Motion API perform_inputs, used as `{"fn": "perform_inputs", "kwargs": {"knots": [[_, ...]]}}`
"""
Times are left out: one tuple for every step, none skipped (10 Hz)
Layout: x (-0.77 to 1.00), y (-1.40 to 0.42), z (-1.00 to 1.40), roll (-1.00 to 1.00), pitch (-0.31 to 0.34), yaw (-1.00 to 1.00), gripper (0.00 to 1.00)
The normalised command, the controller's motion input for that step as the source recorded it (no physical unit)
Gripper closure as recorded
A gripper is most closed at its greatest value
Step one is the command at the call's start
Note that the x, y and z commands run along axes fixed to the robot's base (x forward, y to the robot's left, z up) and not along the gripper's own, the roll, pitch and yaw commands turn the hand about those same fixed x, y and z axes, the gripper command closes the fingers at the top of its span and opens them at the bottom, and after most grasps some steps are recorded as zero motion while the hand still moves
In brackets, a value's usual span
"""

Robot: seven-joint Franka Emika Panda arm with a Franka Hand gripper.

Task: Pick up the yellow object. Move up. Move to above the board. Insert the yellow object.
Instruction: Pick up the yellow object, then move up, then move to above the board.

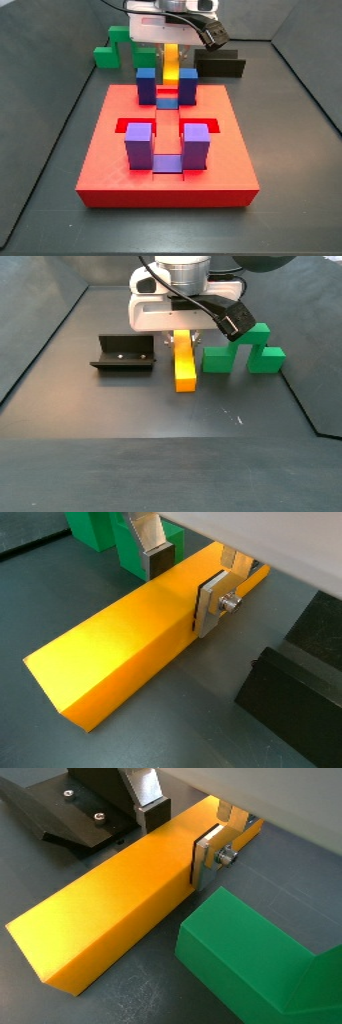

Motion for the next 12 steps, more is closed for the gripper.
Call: {"fn": "perform_inputs", "kwargs": {"knots": [[0.0,0.0,0.0,0.0,0.0,0.0,1.0],[0.0,0.0,0.0,0.0,0.0,0.0,1.0],[0.0,0.0,0.0,0.0,0.0,0.0,1.0],[0.0,0.0,0.0,0.0,0.0,0.0,1.0],[0.0,0.0,0.83,0.0,0.0,0.0,1.0],[0.0,0.0,0.83,0.0,0.002,0.02,1.0],[-0.04,0.0,0.58,0.0,0.039,0.03,1.0],[-0.02,0.0,0.37,-0.01,0.025,0.02,1.0],[0.0,0.0,1.4,0.0,0.0,0.0,1.0],[0.0,0.0,1.4,0.0,0.002,0.0,1.0],[-0.03,0.0,1.4,0.0,0.01,0.0,1.0],[-0.03,0.0,1.4,-0.01,0.002,0.0,1.0]]}}
